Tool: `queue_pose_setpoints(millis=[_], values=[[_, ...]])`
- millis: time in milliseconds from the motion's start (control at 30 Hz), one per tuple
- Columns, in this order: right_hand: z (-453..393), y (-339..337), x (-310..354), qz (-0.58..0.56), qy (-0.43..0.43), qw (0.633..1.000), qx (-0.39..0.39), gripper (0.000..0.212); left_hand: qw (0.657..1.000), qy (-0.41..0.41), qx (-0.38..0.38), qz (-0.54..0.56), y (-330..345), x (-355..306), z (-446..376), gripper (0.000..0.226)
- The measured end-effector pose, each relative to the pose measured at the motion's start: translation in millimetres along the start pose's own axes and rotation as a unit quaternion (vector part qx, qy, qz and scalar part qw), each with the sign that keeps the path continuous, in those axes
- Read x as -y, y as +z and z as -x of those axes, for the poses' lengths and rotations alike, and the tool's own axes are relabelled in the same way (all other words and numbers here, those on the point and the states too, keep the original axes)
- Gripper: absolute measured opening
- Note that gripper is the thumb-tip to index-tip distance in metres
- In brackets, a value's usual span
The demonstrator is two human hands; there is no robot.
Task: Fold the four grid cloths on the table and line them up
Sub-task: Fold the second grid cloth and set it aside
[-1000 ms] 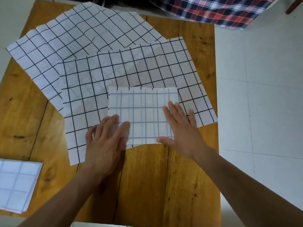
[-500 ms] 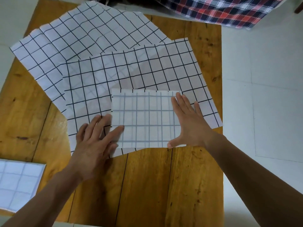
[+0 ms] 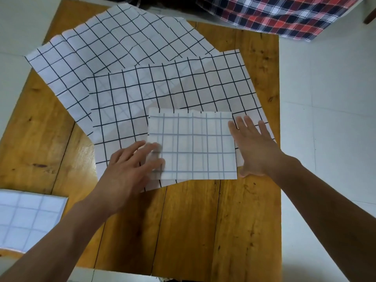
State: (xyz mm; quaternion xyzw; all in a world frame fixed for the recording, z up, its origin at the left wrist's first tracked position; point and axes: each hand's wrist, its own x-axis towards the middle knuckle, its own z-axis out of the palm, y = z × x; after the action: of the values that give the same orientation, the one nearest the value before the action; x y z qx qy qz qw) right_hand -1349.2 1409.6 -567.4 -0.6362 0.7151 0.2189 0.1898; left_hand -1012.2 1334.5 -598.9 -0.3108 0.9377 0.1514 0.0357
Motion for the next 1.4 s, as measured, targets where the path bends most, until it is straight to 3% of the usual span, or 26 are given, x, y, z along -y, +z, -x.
queue_pose_setpoints(millis=[133,233,433,667,800,967,1167,1333,1400], values=[[20.7,-5.9,31.5,-0.137,0.021,0.984,-0.108,0.089,1.000,0.022,-0.004,0.003,-0.9,-2.1,-2.4,0.047],[33.5,1.3,65.4,-0.220,-0.029,0.968,-0.117,0.075,0.999,0.025,0.031,-0.010,-3.4,-7.7,-9.6,0.061],[33.5,21.6,90.5,-0.237,0.011,0.966,-0.101,0.076,0.996,0.044,0.063,-0.033,-12.0,-18.3,-22.5,0.080],[30.1,18.2,87.6,-0.250,0.026,0.963,-0.102,0.079,0.996,0.048,0.043,-0.068,-14.4,-28.7,-32.9,0.077],[30.3,19.6,87.9,-0.250,0.025,0.962,-0.108,0.079,0.997,0.060,-0.005,-0.049,-9.5,-31.3,-33.4,0.064],[29.8,23.7,81.2,-0.283,0.009,0.954,-0.099,0.075,0.995,0.065,-0.079,0.016,-6.7,-22.9,-26.8,0.014],[39.3,19.0,81.7,-0.369,-0.006,0.921,-0.127,0.068,0.991,0.080,-0.084,0.068,-8.9,-26.9,-15.2,0.026],[62.4,3.8,97.0,-0.303,-0.066,0.944,-0.116,0.078,0.985,0.029,-0.130,0.106,-21.0,-47.6,-6.5,0.022],[68.2,7.1,104.4,-0.250,-0.064,0.957,-0.129,0.073,0.984,0.018,-0.141,0.110,-27.4,-63.8,-5.8,0.019]])
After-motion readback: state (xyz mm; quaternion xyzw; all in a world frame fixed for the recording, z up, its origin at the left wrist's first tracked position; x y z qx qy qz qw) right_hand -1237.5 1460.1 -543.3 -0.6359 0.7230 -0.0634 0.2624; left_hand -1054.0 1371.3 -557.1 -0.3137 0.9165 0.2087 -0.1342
